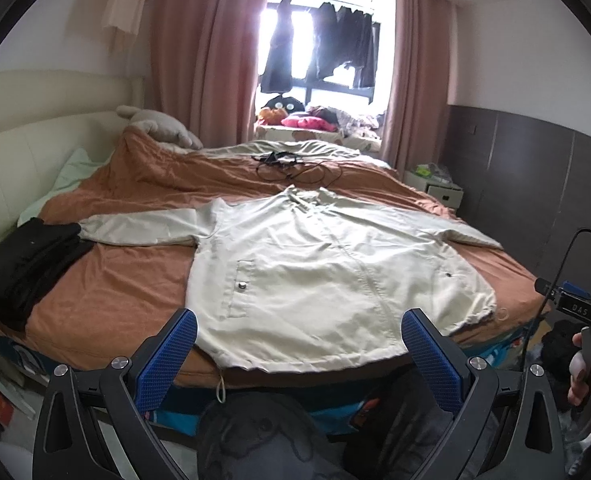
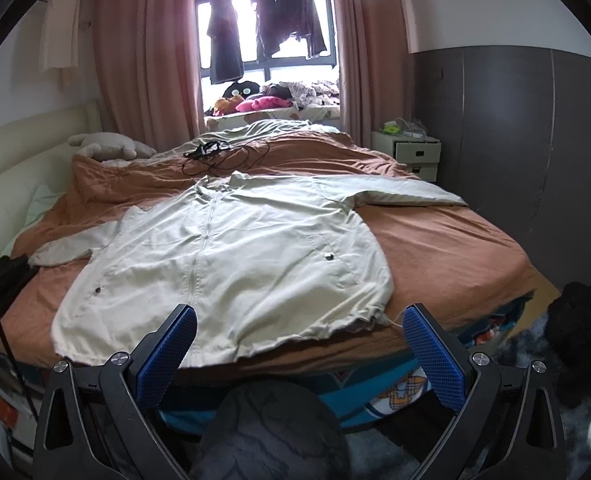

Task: Fold large clothes
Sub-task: 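Move both tools toward the jacket, left tool toward its sleeve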

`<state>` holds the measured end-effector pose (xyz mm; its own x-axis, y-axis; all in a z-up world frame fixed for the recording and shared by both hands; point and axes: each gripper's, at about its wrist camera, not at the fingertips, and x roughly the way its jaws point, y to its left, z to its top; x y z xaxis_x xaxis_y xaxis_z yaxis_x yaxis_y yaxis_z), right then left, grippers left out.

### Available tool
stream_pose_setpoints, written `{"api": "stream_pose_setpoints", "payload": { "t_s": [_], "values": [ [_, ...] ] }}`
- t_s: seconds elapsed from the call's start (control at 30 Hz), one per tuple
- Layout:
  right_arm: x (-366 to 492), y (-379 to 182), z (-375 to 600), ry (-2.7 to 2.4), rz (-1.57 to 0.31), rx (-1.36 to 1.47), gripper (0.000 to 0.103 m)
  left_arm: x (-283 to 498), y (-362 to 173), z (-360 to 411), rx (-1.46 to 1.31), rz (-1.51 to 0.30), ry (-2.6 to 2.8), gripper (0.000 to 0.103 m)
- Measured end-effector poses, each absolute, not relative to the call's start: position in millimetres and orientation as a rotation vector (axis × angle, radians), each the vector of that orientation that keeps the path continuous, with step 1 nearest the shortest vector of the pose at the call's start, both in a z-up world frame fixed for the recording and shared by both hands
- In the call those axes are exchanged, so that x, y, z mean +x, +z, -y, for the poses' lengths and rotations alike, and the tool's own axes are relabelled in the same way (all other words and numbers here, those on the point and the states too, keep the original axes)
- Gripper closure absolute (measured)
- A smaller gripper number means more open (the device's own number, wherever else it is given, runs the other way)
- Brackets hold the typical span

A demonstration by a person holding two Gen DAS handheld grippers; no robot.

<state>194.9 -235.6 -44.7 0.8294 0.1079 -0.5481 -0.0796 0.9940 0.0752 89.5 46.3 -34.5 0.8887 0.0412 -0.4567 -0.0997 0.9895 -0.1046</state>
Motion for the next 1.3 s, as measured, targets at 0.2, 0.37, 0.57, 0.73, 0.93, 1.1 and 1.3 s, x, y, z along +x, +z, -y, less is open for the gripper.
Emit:
{"api": "stream_pose_setpoints", "payload": {
  "t_s": [0.2, 0.37, 0.57, 0.73, 0.93, 1.1, 1.3],
  "values": [
    [229.5, -58.5, 220.2, 0.120, -0.623, 0.033, 0.000, 121.6, -40.2, -64.9, -0.151, -0.500, 0.110, 0.001],
    [259.2, -64.0, 205.5, 0.148, -0.638, 0.031, 0.000, 148.9, -45.3, -81.1, -0.165, -0.534, 0.138, 0.001],
    [296.7, -68.4, 182.5, 0.188, -0.659, 0.024, 0.000, 178.9, -48.1, -108.3, -0.186, -0.573, 0.194, 0.001],
    [324.6, -73.6, 160.2, 0.208, -0.675, -0.006, 0.000, 198.5, -52.5, -133.2, -0.207, -0.596, 0.233, 0.002],
    [355.7, -77.8, 135.7, 0.241, -0.694, -0.018, 0.000, 220.1, -54.6, -166.2, -0.212, -0.616, 0.281, 0.005],
    [379.5, -79.9, 112.7, 0.280, -0.710, -0.025, 0.001, 240.6, -60.8, -202.1, -0.257, -0.641, 0.316, 0.015],
    [406.3, -79.3, 78.0, 0.313, -0.723, -0.048, 0.006, 268.2, -69.7, -254.8, -0.289, -0.675, 0.366, 0.023]
  ]
}}
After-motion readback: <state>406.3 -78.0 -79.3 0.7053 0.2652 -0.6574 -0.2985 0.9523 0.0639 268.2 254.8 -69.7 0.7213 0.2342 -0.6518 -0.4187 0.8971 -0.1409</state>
